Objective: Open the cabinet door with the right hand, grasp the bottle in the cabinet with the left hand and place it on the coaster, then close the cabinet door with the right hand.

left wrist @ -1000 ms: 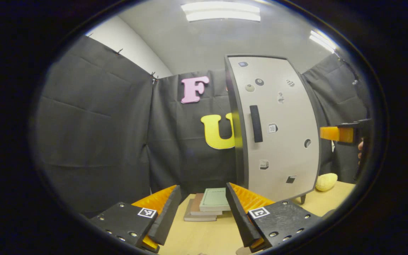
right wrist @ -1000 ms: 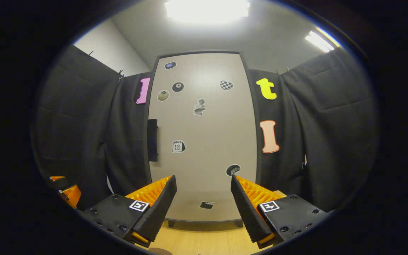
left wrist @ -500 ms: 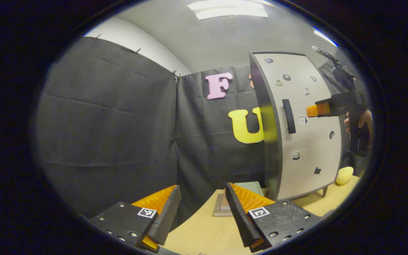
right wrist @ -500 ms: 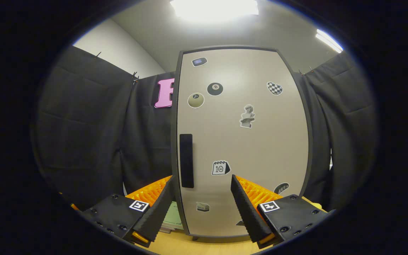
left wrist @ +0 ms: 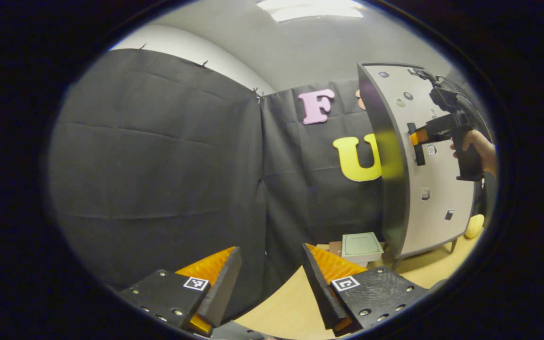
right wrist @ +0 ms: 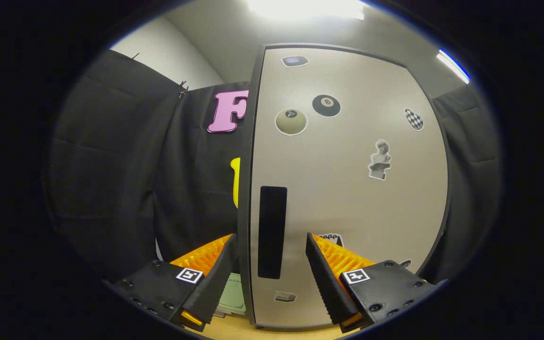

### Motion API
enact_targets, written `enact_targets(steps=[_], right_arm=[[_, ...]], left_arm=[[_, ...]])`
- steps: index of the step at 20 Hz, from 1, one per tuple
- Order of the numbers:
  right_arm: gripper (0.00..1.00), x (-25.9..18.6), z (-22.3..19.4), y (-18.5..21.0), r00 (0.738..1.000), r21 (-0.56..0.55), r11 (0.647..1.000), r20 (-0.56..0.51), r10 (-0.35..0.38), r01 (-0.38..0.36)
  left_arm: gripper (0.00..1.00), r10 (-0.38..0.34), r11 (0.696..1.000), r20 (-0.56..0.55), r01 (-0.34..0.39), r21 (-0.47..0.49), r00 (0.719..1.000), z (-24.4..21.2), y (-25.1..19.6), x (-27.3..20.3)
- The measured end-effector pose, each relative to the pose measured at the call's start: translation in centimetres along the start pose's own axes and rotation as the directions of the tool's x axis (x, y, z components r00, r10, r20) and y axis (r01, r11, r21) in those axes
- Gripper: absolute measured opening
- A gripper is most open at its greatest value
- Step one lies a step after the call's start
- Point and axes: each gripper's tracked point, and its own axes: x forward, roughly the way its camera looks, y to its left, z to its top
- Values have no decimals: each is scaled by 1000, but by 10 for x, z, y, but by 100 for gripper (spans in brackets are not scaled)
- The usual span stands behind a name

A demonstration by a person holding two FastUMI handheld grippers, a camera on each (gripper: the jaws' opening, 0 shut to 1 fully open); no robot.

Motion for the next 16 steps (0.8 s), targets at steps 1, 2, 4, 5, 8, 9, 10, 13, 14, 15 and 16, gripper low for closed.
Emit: enact_targets(steps=[1, 2, 4, 5, 8, 9, 10, 13, 14, 15, 16], right_arm=[[92, 8, -6, 2, 1000, -3, 1000, -28, 0, 0], [88, 14, -11, 2, 999, -6, 1000, -53, -12, 11], [74, 24, -22, 5, 995, 8, 1000, -104, -10, 11], [75, 27, -26, 7, 992, 20, 1000, -125, -6, 9], [56, 33, -26, 3, 991, 34, 999, -128, -34, 38], [54, 34, -24, 2, 992, 36, 999, -125, -36, 41], [53, 36, -23, 3, 992, 40, 998, -123, -35, 40], [35, 36, -23, -2, 990, 46, 998, -132, -43, 50], [28, 35, -25, -1, 990, 48, 998, -139, -35, 42], [16, 34, -23, 0, 990, 52, 998, -138, -22, 29], [19, 33, -24, 1, 989, 63, 998, -148, -9, 18]], left_arm=[[77, 5, 1000, -2, -5, -2, 1000, -2, 5, -1], [79, 10, 1000, -2, -10, -3, 1000, -1, 7, 0], [79, 20, 1000, -3, -20, -6, 1000, -4, 14, -1], [79, 24, 1000, -2, -24, -7, 1000, -5, 17, -2], [79, 33, 999, 2, -33, -11, 999, -4, 22, -2], [77, 35, 999, 1, -35, -12, 999, -6, 25, -2], [77, 36, 999, 0, -36, -15, 999, -6, 25, -2], [79, 28, 999, -2, -28, -24, 1000, -6, 22, -1], [77, 22, 999, -1, -22, -25, 1000, -5, 19, 1], [77, 15, 1000, 3, -15, -24, 1000, -4, 15, 2], [77, 10, 1000, 9, -10, -22, 1000, -2, 12, 3]])
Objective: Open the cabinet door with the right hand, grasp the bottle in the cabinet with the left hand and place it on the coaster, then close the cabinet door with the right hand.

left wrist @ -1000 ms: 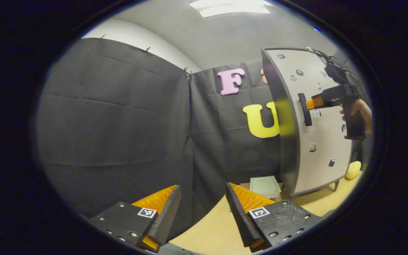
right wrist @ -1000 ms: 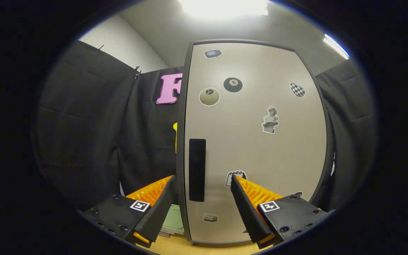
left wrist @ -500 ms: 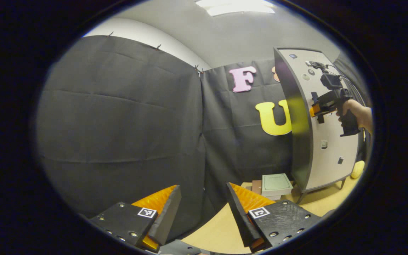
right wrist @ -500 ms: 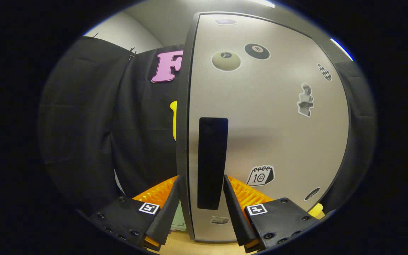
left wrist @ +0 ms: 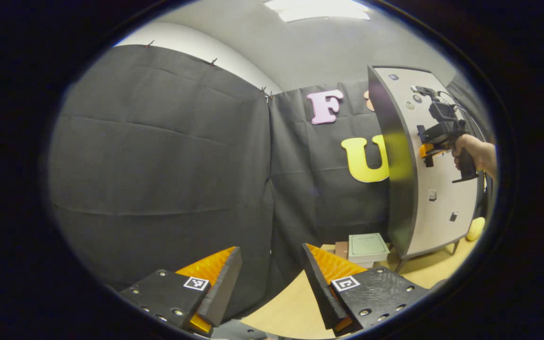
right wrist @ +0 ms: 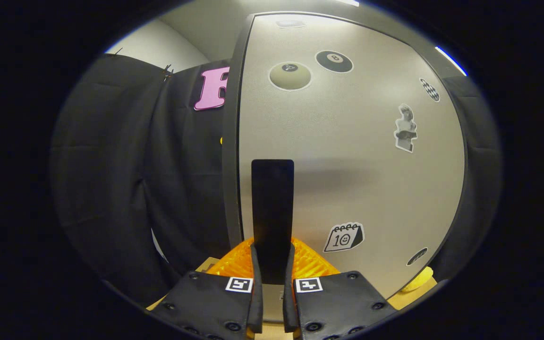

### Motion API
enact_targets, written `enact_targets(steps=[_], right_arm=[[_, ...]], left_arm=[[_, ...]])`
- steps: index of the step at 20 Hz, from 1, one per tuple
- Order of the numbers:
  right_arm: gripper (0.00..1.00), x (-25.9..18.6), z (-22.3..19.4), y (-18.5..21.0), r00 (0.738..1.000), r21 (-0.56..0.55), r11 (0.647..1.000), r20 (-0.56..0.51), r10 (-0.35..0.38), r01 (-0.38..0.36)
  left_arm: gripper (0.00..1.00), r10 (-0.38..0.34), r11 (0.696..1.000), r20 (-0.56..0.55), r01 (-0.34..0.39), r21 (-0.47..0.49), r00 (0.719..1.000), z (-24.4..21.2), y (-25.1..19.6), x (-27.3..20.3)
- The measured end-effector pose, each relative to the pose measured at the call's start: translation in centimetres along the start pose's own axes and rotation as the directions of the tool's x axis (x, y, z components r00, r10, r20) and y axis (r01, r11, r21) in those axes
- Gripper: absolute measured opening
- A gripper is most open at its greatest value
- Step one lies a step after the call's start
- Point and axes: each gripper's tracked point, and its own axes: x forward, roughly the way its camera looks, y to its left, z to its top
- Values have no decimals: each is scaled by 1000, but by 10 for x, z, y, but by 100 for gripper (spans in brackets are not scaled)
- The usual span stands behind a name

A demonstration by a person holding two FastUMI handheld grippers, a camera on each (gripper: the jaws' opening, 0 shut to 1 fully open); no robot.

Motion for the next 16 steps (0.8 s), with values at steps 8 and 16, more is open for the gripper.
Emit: enact_targets(steps=[8, 16], right_arm=[[8, -34, -3, 3, 993, 5, 993, -19, 116, -116], [12, -69, -6, -3, 981, 12, 981, -33, 193, -193]], left_arm=[[79, -76, 997, 30, 76, -14, 997, 11, -34, 10], [77, -226, 974, 72, 227, -6, 972, 25, -93, 13]])
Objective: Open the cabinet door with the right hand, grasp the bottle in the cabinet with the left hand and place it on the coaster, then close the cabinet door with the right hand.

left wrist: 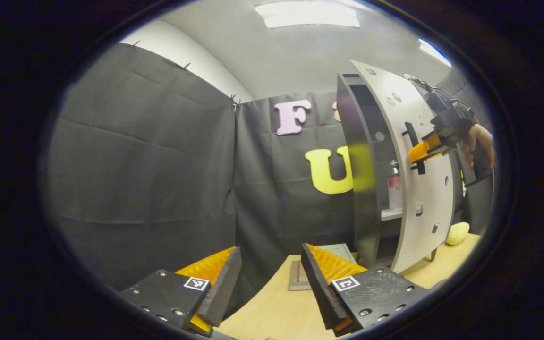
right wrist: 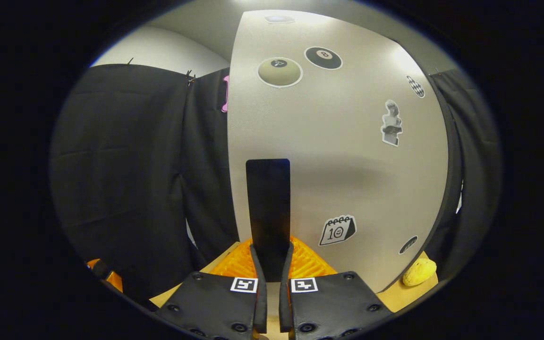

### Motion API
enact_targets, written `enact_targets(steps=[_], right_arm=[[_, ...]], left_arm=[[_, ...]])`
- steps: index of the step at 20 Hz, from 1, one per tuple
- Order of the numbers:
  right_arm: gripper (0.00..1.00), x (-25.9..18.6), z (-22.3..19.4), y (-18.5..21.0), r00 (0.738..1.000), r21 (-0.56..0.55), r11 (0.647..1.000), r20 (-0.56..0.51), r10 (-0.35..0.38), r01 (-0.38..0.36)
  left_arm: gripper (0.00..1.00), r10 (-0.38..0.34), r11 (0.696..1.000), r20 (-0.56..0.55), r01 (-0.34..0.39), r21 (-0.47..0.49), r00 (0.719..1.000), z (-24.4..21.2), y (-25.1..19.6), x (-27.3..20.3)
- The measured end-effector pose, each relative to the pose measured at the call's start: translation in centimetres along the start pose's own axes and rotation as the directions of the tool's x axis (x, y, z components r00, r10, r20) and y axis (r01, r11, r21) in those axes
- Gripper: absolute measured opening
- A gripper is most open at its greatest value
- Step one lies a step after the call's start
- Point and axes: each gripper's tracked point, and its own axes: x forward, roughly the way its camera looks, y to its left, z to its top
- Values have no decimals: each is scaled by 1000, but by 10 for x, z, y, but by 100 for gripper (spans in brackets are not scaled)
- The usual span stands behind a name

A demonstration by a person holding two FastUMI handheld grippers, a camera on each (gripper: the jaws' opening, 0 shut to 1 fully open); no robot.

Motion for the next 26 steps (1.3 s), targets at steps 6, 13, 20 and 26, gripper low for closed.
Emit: enact_targets(steps=[6, 13, 20, 26], right_arm=[[8, -15, -4, -9, 999, 5, 999, -6, 48, -48], [12, -27, -6, -21, 993, 9, 993, -20, 119, -119], [8, -31, -8, -28, 978, 21, 979, -34, 204, -204], [12, -37, -8, -37, 970, 17, 971, -34, 240, -240]], left_arm=[[79, -78, 997, 15, 78, -18, 997, 7, -46, 2], [77, -119, 993, 29, 119, -20, 992, 22, -118, -17], [79, -179, 983, 19, 180, -34, 984, 34, -199, -39], [77, -222, 974, 21, 222, -34, 975, 45, -255, -53]])
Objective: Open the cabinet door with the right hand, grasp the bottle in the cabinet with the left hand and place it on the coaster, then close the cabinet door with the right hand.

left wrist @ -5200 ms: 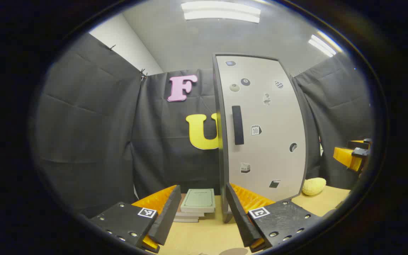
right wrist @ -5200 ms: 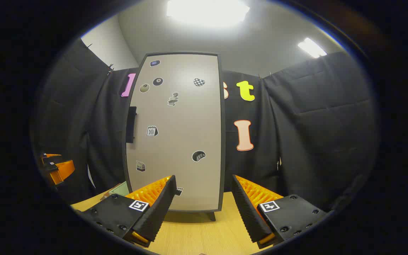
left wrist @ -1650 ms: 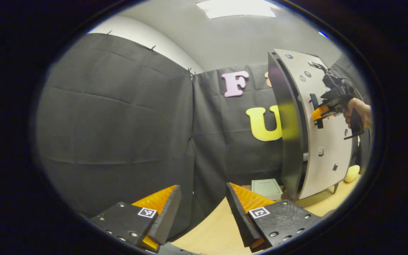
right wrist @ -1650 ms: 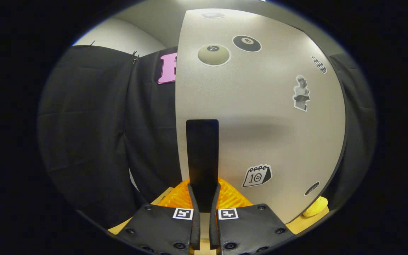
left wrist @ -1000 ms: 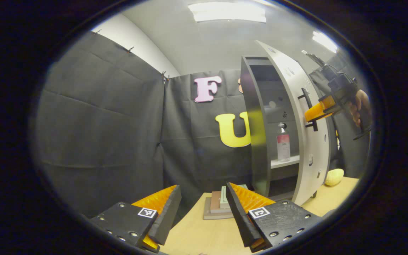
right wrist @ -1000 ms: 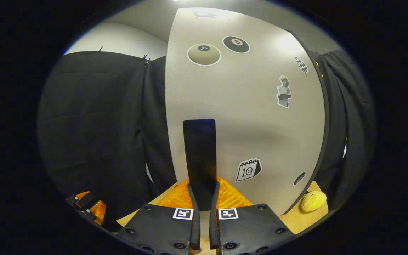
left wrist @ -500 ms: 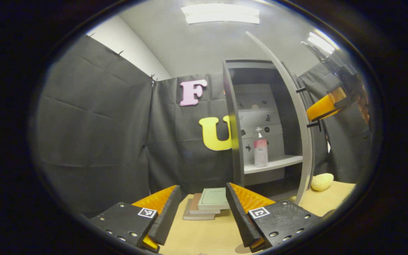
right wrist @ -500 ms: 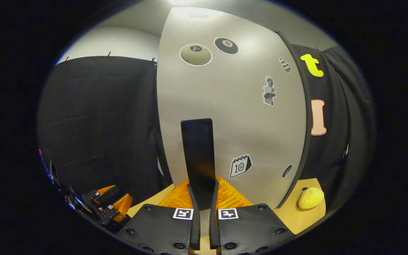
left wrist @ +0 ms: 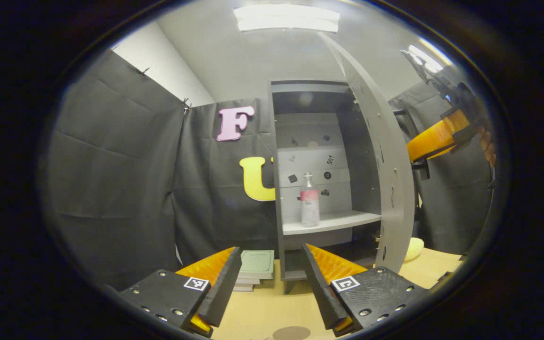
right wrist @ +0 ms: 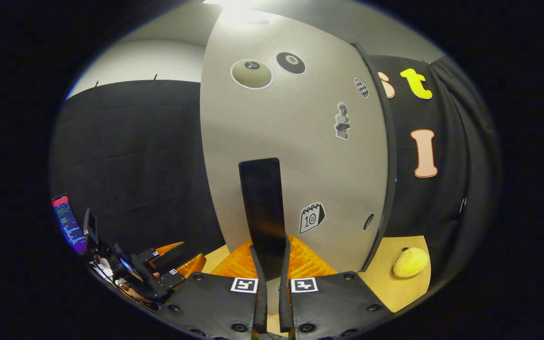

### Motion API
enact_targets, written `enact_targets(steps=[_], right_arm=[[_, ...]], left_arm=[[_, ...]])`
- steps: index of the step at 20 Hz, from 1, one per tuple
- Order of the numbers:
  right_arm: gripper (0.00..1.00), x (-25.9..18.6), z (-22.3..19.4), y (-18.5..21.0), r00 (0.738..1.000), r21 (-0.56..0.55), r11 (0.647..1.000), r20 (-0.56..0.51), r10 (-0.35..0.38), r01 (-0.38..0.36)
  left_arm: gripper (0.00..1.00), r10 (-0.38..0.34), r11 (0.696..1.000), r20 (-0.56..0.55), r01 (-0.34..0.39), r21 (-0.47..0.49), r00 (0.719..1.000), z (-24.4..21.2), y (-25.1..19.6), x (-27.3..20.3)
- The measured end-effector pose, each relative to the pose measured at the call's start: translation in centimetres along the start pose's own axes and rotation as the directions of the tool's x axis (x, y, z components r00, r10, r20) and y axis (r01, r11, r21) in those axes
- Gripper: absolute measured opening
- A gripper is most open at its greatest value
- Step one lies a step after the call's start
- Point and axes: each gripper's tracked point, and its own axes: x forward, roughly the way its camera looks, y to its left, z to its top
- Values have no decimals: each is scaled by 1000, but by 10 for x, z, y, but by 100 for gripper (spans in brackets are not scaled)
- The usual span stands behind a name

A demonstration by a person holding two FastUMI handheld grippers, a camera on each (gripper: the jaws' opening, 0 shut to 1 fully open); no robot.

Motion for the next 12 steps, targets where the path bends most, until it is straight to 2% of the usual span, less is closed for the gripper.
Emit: enact_targets(steps=[4, 6, 7, 8, 9, 10, 12], right_arm=[[12, -5, -1, -7, 1000, -6, 1000, 3, -1, 1], [7, -8, -1, -10, 1000, -9, 1000, 6, -5, 5], [11, -8, 0, -13, 1000, -12, 1000, 9, -9, 9], [7, -8, 0, -15, 1000, -14, 1000, 12, -14, 14], [11, -9, 0, -17, 1000, -15, 1000, 16, -20, 20], [7, -11, 0, -20, 999, -14, 1000, 19, -26, 26], [11, -13, 0, -25, 999, -7, 999, 27, -38, 38]], left_arm=[[77, -28, 1000, 2, 28, -2, 1000, 4, -33, 5], [77, -42, 999, 2, 42, -2, 999, 5, -47, 6], [77, -47, 999, 3, 47, -1, 999, 6, -54, 8], [77, -53, 999, 3, 53, 1, 999, 5, -62, 11], [77, -58, 998, 3, 58, 2, 998, 5, -69, 13], [77, -63, 998, 3, 63, 3, 998, 5, -76, 14], [77, -72, 997, 3, 72, 4, 997, 6, -90, 18]])
